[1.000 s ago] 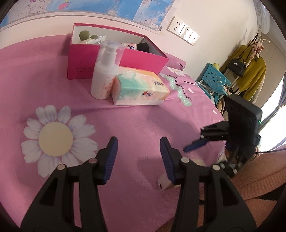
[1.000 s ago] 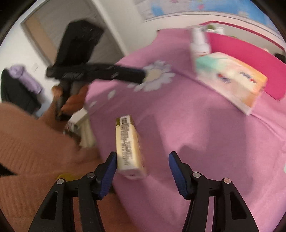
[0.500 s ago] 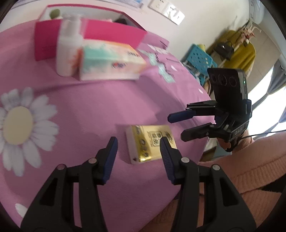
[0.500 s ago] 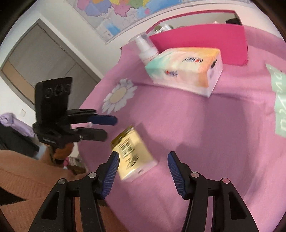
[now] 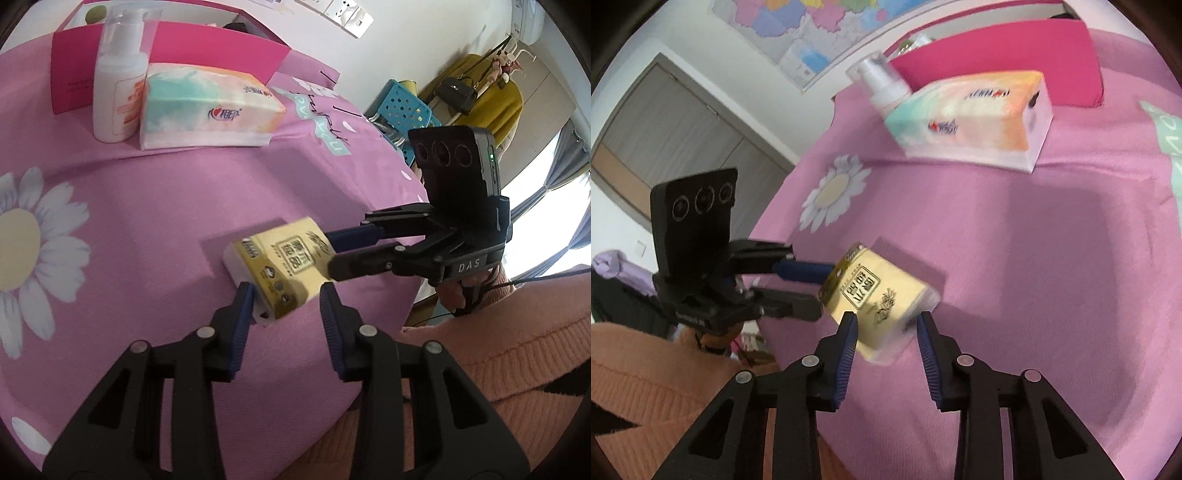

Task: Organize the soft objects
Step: 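Grasp the yellow tissue pack with the left gripper and lift it, then carry the yellow tissue pack toward the pink box with the left gripper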

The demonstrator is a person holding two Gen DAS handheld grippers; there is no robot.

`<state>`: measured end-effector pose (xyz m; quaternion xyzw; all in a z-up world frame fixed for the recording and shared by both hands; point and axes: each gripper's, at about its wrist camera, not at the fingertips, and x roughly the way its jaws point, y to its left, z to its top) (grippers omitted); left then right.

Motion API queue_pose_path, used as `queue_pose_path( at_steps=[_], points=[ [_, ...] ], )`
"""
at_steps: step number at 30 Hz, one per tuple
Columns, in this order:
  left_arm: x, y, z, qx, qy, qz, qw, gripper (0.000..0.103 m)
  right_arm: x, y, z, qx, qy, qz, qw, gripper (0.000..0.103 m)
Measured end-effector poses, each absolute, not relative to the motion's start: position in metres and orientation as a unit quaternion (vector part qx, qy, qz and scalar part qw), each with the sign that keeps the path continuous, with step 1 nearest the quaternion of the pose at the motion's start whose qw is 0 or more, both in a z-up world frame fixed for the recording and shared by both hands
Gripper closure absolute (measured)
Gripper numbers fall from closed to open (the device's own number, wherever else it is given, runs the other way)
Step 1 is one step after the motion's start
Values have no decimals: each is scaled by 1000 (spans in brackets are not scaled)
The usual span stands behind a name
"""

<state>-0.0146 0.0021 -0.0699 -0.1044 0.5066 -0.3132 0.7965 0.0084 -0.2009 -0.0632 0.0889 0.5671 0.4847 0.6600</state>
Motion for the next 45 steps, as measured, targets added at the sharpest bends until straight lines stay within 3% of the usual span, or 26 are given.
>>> queue_pose_path(
  at_steps=[45],
  points=[
    [40,6,-3,-107,412,-277,862,64,67,-222,-4,93,470,458,749,69]
  ],
)
